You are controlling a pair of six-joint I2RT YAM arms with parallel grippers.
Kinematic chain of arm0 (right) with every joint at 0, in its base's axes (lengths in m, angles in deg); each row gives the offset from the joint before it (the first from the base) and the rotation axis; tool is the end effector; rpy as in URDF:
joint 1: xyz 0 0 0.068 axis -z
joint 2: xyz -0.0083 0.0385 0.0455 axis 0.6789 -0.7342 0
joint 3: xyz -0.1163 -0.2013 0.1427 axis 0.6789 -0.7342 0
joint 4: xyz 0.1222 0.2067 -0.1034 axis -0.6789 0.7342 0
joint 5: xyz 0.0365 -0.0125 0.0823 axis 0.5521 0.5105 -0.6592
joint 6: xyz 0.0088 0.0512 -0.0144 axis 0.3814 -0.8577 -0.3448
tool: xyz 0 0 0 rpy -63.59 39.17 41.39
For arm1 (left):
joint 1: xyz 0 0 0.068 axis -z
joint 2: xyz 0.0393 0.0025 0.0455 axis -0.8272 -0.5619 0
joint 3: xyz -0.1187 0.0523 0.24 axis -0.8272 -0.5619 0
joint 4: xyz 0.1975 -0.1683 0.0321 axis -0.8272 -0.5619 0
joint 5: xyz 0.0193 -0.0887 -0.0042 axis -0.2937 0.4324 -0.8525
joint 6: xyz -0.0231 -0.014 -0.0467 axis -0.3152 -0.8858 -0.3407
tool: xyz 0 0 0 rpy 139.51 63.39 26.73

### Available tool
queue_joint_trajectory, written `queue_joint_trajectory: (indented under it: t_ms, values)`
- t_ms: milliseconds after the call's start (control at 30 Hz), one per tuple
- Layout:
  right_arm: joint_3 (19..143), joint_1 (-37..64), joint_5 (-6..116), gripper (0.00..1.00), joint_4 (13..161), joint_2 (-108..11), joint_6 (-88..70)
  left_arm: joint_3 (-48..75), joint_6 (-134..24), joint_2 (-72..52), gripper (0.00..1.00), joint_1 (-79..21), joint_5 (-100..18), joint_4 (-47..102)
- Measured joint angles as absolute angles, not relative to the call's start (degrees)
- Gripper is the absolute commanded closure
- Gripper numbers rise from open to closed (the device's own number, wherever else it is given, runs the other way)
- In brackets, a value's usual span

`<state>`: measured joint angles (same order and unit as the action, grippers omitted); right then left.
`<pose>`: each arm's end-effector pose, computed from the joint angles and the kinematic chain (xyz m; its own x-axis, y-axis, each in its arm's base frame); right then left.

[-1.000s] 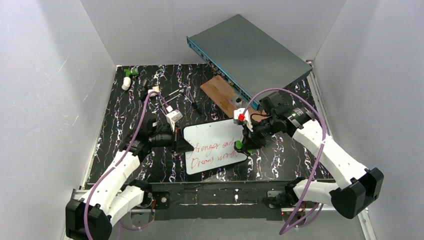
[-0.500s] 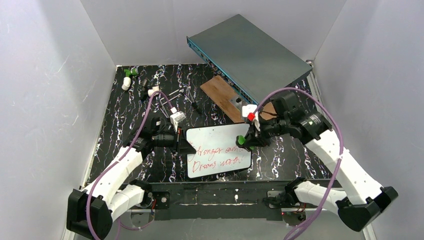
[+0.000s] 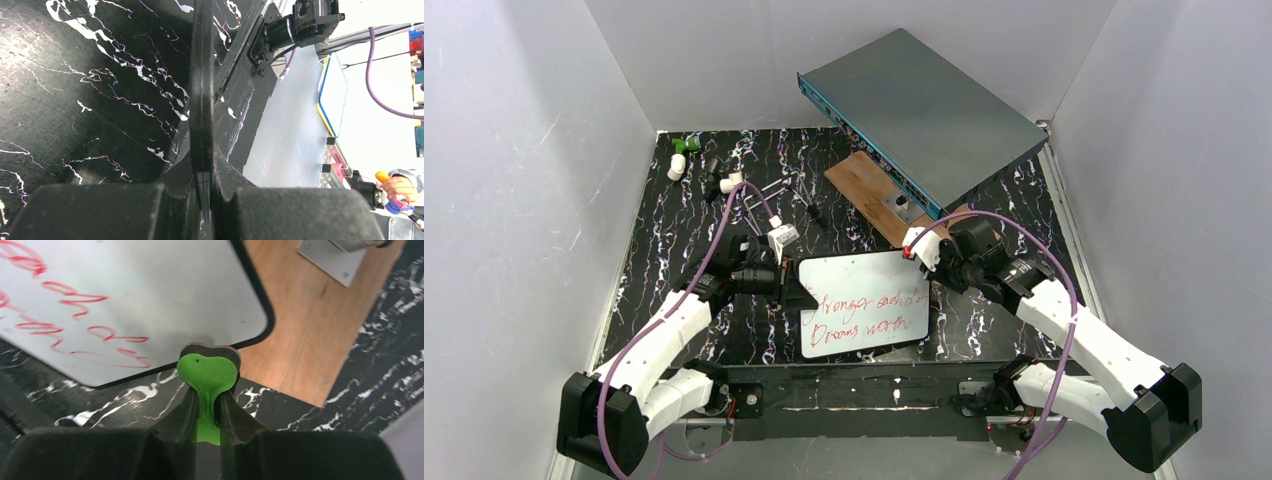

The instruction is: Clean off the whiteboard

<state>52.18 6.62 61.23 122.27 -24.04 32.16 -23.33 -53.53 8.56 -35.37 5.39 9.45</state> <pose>0.1642 0.1209 0.2736 -0.1317 -0.7969 -0.5895 -0.8234 0.4191 -0.3826 0.1785 -0.0975 0.2449 -0.7015 0.1484 -0.6970 0.6971 0.3461 -0.6279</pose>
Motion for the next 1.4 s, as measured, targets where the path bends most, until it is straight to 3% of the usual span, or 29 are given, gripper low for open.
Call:
queue_joint_trajectory:
  t_ms: [300,500,733,1167,1400]
  values:
    - [50.7,5.1,67.4,0.99,115.2,-26.6,32.5,-23.3,-53.8,8.5,1.0,-34.6,5.4,9.5]
    - [51.4,-1.9,58.8,0.99,120.2,-26.4,34.4,-23.6,-56.2,8.6,1.0,-34.3,5.3,10.8]
    - [60.4,-7.8,55.3,0.99,120.8,-31.0,32.3,-26.3,-60.9,11.1,1.0,-33.6,4.5,13.1]
    - [60.8,-23.5,64.9,0.99,117.1,-40.5,31.9,-26.7,-64.7,10.3,1.0,-33.2,4.2,13.5]
    - [59.9,-26.4,69.6,0.99,116.1,-41.1,34.2,-26.7,-66.0,9.5,1.0,-33.3,4.2,13.9]
